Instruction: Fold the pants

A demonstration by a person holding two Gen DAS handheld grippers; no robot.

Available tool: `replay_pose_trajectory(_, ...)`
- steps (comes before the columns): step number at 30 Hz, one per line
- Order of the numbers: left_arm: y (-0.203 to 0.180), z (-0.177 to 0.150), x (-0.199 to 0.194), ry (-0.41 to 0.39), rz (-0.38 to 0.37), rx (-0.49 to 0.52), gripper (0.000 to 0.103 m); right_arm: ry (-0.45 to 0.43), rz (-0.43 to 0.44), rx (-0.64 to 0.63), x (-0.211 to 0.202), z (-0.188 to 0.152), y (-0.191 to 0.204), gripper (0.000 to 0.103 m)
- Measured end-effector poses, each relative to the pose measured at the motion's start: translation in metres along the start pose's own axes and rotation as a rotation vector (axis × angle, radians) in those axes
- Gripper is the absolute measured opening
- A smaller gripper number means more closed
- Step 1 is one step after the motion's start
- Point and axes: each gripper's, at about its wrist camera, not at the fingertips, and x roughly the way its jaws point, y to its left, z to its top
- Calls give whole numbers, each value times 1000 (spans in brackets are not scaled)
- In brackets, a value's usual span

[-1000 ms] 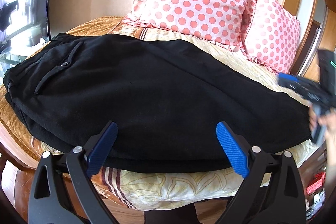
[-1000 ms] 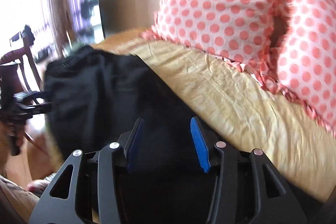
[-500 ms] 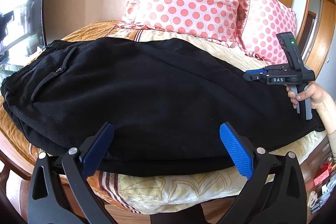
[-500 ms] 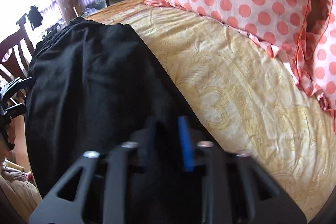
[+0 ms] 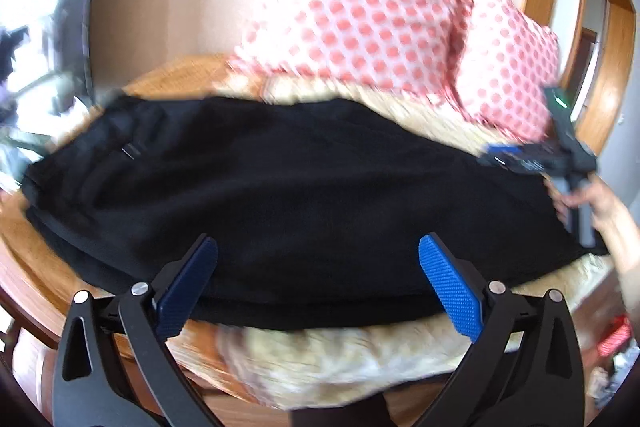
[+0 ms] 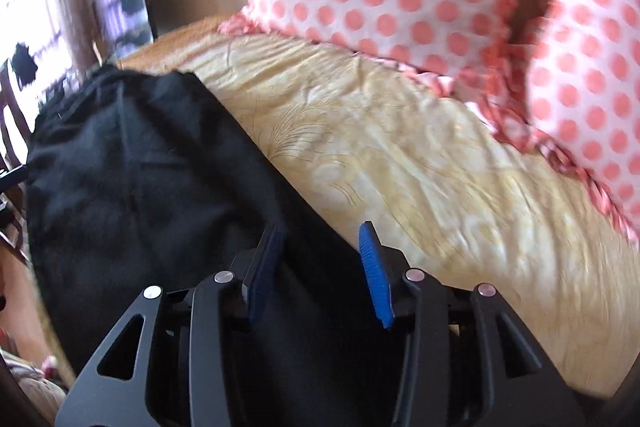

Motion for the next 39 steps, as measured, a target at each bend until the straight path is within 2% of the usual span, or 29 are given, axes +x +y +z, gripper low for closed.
replay_pose_trajectory(3, 24, 18, -5, -36, 117, 5, 101, -42, 46, 45, -25, -17, -3, 48)
replay_pose_trajectory(5, 45, 24, 1, -11, 160, -45, 101, -57, 83, 45, -39, -32, 3, 48)
replay_pose_trajectory(7, 60, 23, 5, 15, 150, -98, 101, -56, 98, 18, -45, -45, 13, 48)
replay_pose_trajectory(9, 67, 16, 10, 47, 140, -126, 101, -45, 75, -23, -51, -65, 26, 48)
replay_pose_trajectory(12, 62, 1, 19, 85, 173, -76, 101, -23, -7, -68, -56, -98, 36, 50)
replay_pose_trajectory(13, 58, -2, 19, 77, 194, -45, 101, -52, -11, -51, -62, -106, 34, 59)
replay_pose_trajectory(15, 50, -2, 14, 52, 206, -30, 101, -59, -14, 38, -75, -121, 23, 62)
replay_pose_trajectory(17, 44, 1, 6, 26, 141, -43, 101, -77, -46, 85, -88, -132, 15, 61)
replay_pose_trajectory(21, 2, 17, -3, -46, -35, -5, 101, -154, -198, 182, -126, -148, -21, 62)
replay_pose_trajectory(24, -39, 21, 11, -18, -200, 43, 101, -179, -277, 303, -145, -150, -71, 64)
replay_pose_trajectory(25, -50, 20, 17, -3, -225, 62, 101, -173, -295, 332, -148, -150, -87, 64)
replay_pose_trajectory(29, -86, 7, 42, 86, -268, 137, 101, -115, -381, 447, -146, -151, -148, 65)
replay_pose_trajectory(32, -92, -5, 54, 145, -276, 137, 101, -56, -422, 499, -136, -154, -180, 65)
replay_pose_trajectory(35, -89, -15, 54, 153, -263, 150, 101, 63, -467, 536, -121, -164, -200, 67)
replay_pose_trajectory(37, -87, -17, 53, 150, -262, 162, 101, 29, -452, 572, -128, -174, -202, 67)
replay_pose_trajectory(39, -86, -19, 52, 144, -266, 167, 101, -16, -480, 612, -147, -188, -200, 67)
